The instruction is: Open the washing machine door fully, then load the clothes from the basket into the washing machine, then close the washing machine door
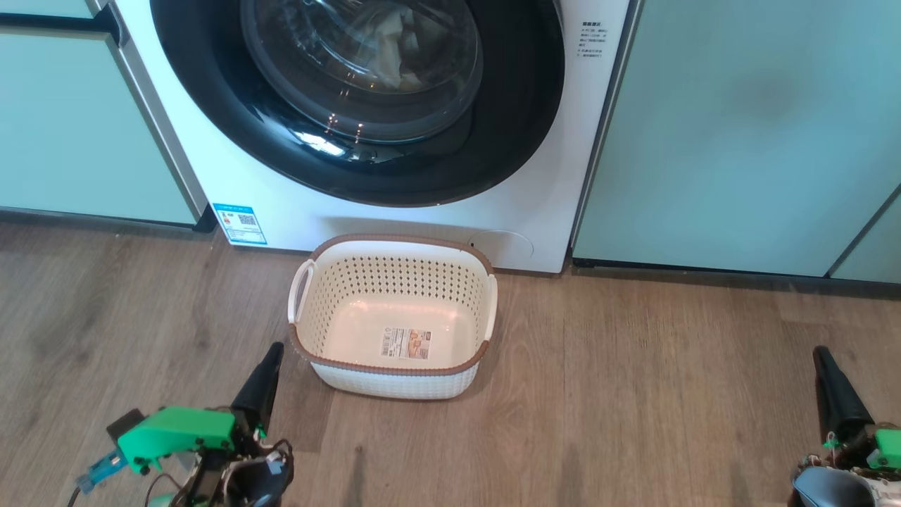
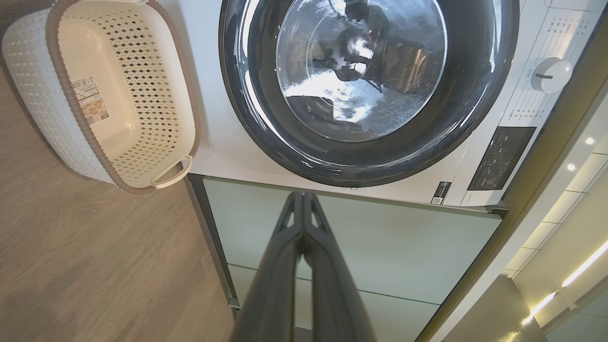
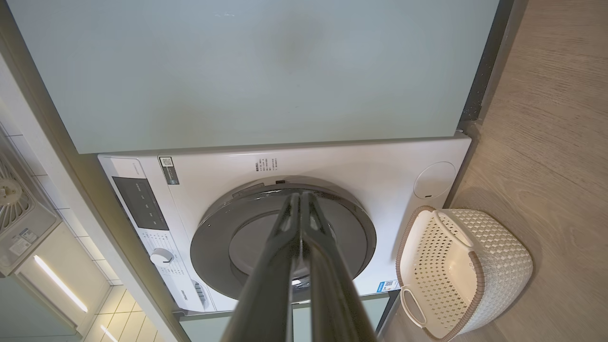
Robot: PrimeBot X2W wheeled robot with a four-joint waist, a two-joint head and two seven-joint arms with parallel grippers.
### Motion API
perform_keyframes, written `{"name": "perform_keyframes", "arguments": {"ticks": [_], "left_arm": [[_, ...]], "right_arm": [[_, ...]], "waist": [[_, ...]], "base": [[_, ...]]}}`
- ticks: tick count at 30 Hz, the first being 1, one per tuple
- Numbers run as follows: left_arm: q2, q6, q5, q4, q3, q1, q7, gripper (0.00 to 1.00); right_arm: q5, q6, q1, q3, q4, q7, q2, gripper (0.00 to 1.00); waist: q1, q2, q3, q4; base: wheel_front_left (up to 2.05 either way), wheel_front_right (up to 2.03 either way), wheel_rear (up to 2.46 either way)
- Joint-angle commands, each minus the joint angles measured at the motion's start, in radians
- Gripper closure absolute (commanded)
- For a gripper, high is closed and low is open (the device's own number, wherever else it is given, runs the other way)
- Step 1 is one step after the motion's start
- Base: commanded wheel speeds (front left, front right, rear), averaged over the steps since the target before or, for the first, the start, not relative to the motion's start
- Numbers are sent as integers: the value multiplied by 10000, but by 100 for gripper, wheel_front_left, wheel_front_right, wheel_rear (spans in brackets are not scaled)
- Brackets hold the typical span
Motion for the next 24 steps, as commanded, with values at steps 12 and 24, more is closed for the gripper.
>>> {"name": "perform_keyframes", "arguments": {"ticks": [12, 24], "left_arm": [[59, -88, 88, -275, 388, -568, 64, 100], [44, -88, 106, -275, 409, -570, 81, 100]], "right_arm": [[-68, -29, -553, 117, -317, 113, -64, 100], [-89, -29, -556, 93, -315, 133, -47, 100]], "waist": [[0, 0, 0, 0], [0, 0, 0, 0]], "base": [[0, 0, 0], [0, 0, 0]]}}
